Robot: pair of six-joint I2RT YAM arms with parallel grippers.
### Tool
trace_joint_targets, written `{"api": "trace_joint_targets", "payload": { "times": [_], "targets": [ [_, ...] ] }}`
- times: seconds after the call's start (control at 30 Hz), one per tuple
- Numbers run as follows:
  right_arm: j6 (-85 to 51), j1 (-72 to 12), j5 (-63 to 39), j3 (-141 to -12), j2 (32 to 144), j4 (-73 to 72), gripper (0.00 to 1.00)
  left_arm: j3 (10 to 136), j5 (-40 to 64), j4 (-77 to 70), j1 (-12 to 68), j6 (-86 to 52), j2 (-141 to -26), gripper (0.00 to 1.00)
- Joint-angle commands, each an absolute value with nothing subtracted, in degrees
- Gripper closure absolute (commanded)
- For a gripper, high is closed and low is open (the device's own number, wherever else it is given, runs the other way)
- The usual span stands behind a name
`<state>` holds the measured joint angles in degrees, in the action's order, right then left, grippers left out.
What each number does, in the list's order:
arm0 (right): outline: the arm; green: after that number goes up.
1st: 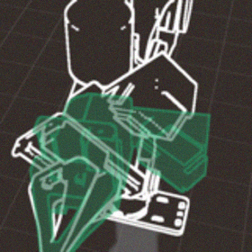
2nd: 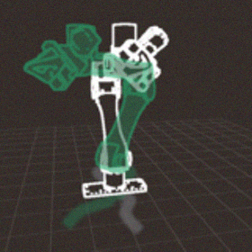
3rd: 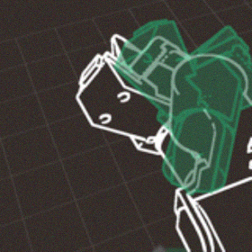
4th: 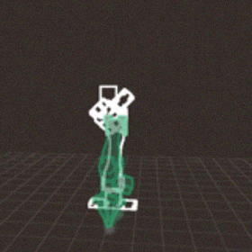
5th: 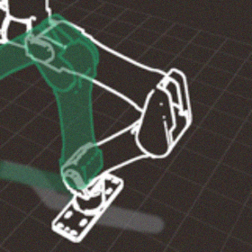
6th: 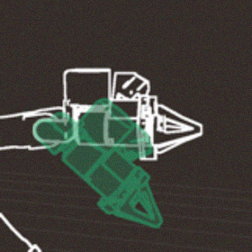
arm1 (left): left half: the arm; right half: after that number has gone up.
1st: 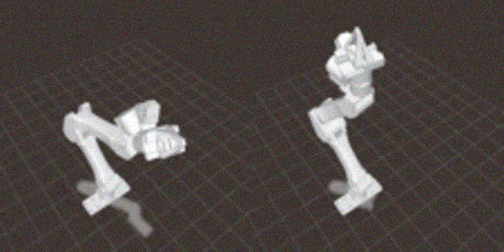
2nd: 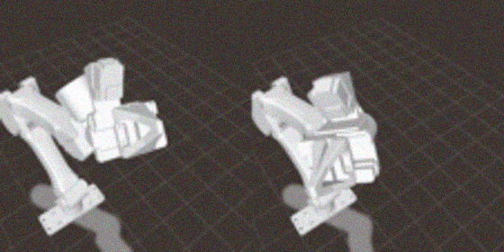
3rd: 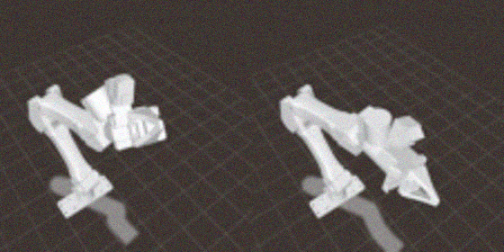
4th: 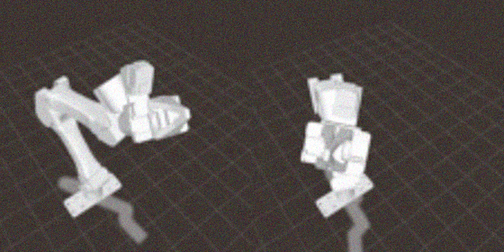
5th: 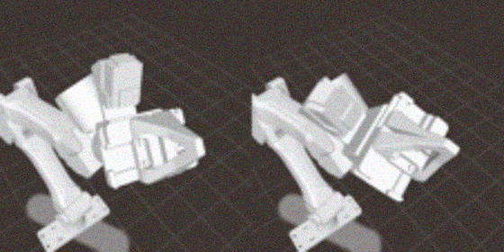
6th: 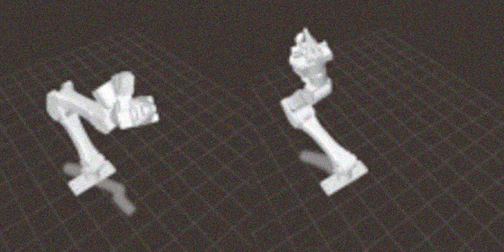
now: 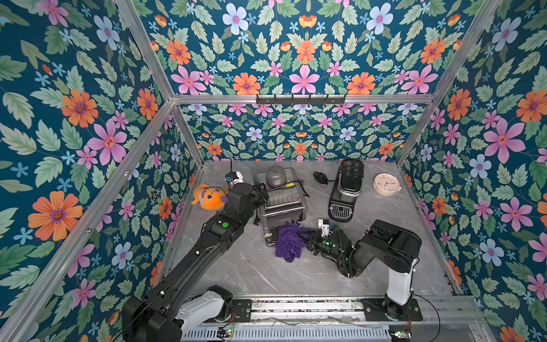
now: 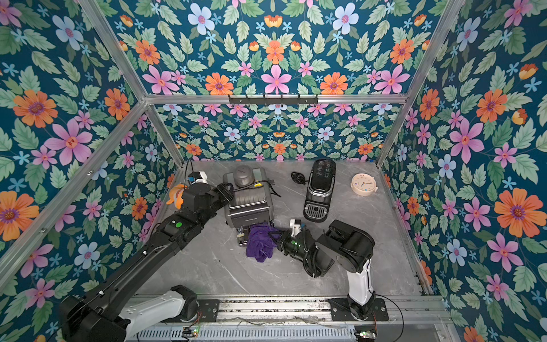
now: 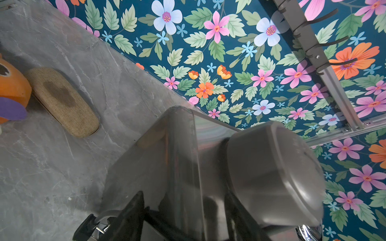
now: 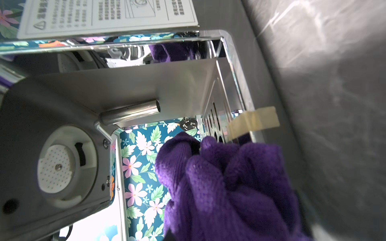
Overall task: Wipe the surface of a coffee machine
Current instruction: Wipe the dirt from the surface of the coffee machine.
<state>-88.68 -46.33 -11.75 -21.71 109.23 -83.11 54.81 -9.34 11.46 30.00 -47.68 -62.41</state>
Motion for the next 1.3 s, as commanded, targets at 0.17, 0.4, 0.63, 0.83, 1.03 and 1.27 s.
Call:
{"api": "trace_joint_targets", "payload": {
  "times": [0.17, 0.4, 0.63, 0.83, 1.03, 1.27],
  "targets": [
    [-86.2, -47.0, -12.0, -17.9, 104.2, -78.3, 1.0, 57.7, -7.6, 21.1, 29.9, -44.0, -62.3, 0.4],
    [-82.3, -47.7, -13.1, -14.9, 95.7, -70.1, 1.0, 60.7, -8.3, 22.3, 29.9, -42.8, -61.8, 0.4],
    [-73.6, -48.1, -11.4, -16.6, 75.5, -39.5, 1.0, 62.8, -8.8, 23.9, 29.9, -42.0, -61.1, 0.41],
    [-61.9, -48.3, -3.9, -25.8, 48.0, 5.2, 1.0, 67.2, -11.8, 26.8, 29.9, -39.2, -60.0, 0.41],
    [-52.5, -48.3, 3.2, -45.5, 35.8, 42.1, 1.0, 73.5, -11.1, 26.8, 29.9, -34.7, -61.0, 0.41],
    [-33.5, -41.4, 6.8, -77.7, 51.2, 62.7, 1.0, 83.3, -2.2, 21.5, 32.5, -32.1, -72.1, 0.44]
  ]
}}
